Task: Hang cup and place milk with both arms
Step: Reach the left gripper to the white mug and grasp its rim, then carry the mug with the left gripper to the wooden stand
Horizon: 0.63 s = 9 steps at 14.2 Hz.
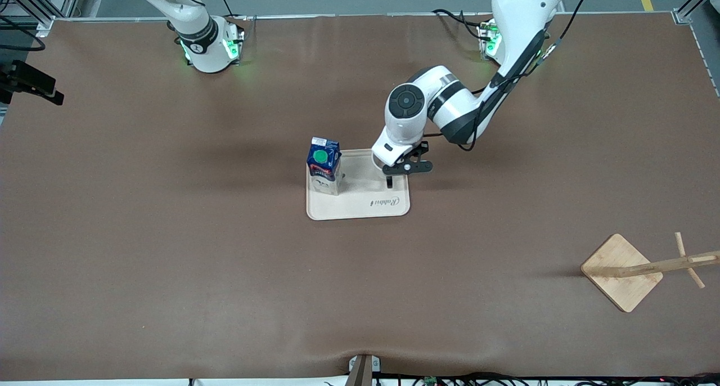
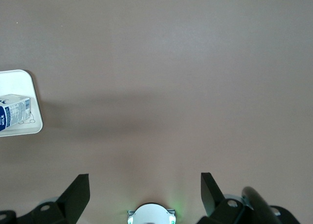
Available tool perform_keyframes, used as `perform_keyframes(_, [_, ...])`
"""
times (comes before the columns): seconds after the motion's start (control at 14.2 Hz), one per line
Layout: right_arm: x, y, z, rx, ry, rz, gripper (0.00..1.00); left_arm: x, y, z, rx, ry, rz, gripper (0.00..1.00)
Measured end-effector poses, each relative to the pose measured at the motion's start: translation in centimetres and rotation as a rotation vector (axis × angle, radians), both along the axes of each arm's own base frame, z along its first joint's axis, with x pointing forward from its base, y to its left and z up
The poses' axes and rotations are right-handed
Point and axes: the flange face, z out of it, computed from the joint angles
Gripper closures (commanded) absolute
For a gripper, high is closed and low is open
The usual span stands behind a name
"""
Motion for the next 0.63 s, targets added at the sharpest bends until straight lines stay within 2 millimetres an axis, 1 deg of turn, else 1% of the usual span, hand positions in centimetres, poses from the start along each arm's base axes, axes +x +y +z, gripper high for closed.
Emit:
perform_keyframes(0.07, [0.0, 0.0, 0.0, 0.0, 0.0, 0.0, 0.0, 0.7, 0.4, 1.7, 0.015, -0.008, 0.01, 1.0])
perform_keyframes(0.14, [0.0, 0.0, 0.0, 0.0, 0.0, 0.0, 0.0, 1.7, 1.0, 3.9, 0.029, -0.022, 0.024, 1.0])
perform_keyframes(0.21, [0.0, 0.0, 0.0, 0.0, 0.0, 0.001, 0.0, 3.2, 2.2, 6.4, 0.036, -0.04, 0.035, 1.0])
perform_keyframes(0.28, [0.0, 0.1, 0.0, 0.0, 0.0, 0.002, 0.0, 4.7, 3.9, 9.0, 0.037, -0.06, 0.042, 1.0])
perform_keyframes(0.42, [0.0, 0.2, 0.0, 0.0, 0.0, 0.003, 0.0, 8.0, 8.7, 13.5, 0.035, -0.105, 0.06, 1.0])
perform_keyframes(0.49, [0.0, 0.2, 0.0, 0.0, 0.0, 0.004, 0.0, 9.4, 11.3, 15.1, 0.034, -0.125, 0.066, 1.0])
perform_keyframes(0.63, [0.0, 0.2, 0.0, 0.0, 0.0, 0.006, 0.0, 11.8, 17.0, 17.4, 0.035, -0.153, 0.058, 1.0])
